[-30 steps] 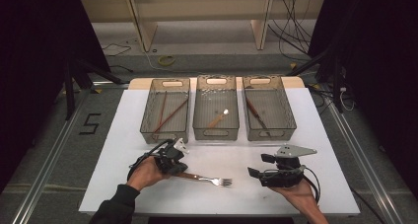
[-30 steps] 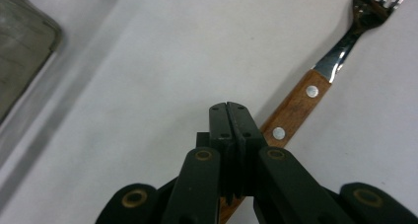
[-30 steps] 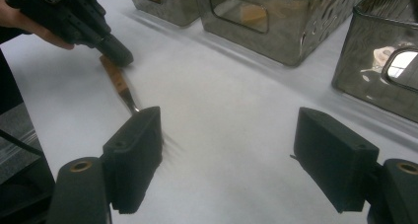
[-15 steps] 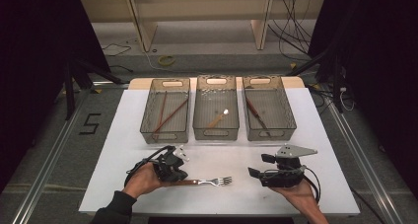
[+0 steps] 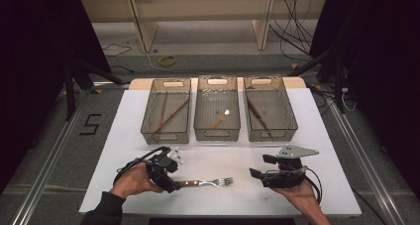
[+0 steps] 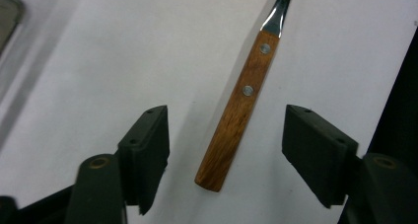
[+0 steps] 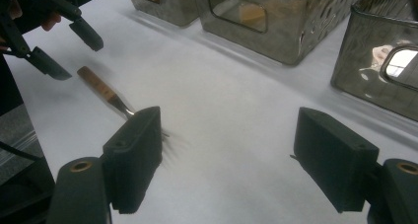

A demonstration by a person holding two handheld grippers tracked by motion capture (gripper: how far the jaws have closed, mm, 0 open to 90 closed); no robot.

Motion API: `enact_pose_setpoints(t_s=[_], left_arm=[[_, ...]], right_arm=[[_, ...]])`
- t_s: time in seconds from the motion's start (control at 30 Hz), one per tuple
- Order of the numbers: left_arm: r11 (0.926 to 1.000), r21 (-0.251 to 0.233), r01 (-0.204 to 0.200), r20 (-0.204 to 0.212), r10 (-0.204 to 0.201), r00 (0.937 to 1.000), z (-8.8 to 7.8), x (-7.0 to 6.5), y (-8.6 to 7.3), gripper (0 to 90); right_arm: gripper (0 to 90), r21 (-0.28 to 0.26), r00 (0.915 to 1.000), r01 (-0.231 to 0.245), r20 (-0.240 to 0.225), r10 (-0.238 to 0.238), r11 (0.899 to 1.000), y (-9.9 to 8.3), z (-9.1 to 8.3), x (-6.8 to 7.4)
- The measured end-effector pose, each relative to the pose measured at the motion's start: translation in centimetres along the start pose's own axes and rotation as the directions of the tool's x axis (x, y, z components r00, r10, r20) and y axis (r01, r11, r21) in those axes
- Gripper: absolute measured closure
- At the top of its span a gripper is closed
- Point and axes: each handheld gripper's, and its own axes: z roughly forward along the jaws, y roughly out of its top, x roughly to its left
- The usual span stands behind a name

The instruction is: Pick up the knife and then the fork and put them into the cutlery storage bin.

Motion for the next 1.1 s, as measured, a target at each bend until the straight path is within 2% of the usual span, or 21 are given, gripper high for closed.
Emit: enact_pose_setpoints(t_s=[0.17,0.27,0.43,0.7,0.8,0.83,0.9,1.1], left_arm=[[0.9993,0.027,-0.025,0.002,0.025,0.9997,1.1,-0.2,0.1,32.7],[0.9981,0.049,-0.038,-0.002,0.038,0.9993,1.6,-0.2,0.0,36.9],[0.9967,0.058,-0.057,-0.008,0.057,0.9983,2.0,-0.4,0.1,47.1],[0.9930,0.068,-0.097,-0.016,0.098,0.9950,2.0,-0.7,0.3,56.5],[0.9883,0.084,-0.127,-0.009,0.128,0.9917,2.0,-0.8,0.4,61.1],[0.9898,0.076,-0.120,-0.008,0.121,0.9926,2.0,-0.8,0.4,61.6],[0.9874,0.083,-0.134,-0.002,0.135,0.9908,2.0,-0.8,0.4,63.9],[0.9867,0.083,-0.140,0.005,0.140,0.9902,2.0,-0.8,0.4,68.9]], right_arm=[[27.5,0.000,1.0000,0.000,-0.001,0.000,1.000,0.0,0.0,0.0],[27.5,0.001,1.0000,0.001,0.000,-0.001,1.000,0.0,0.0,0.0],[27.5,0.001,1.0000,0.004,-0.002,-0.004,1.000,0.0,0.1,0.0],[27.5,0.003,1.0000,0.002,-0.004,-0.002,1.000,0.0,0.1,0.0],[27.5,0.004,1.0000,0.002,-0.003,-0.002,1.000,0.0,0.1,0.0],[27.5,0.005,1.0000,0.002,-0.002,-0.002,1.000,0.0,0.1,0.0],[27.5,0.006,1.0000,0.002,-0.002,-0.002,1.000,0.0,0.1,0.0],[27.5,0.004,1.0000,0.004,-0.003,-0.004,1.000,0.0,0.2,0.1]])
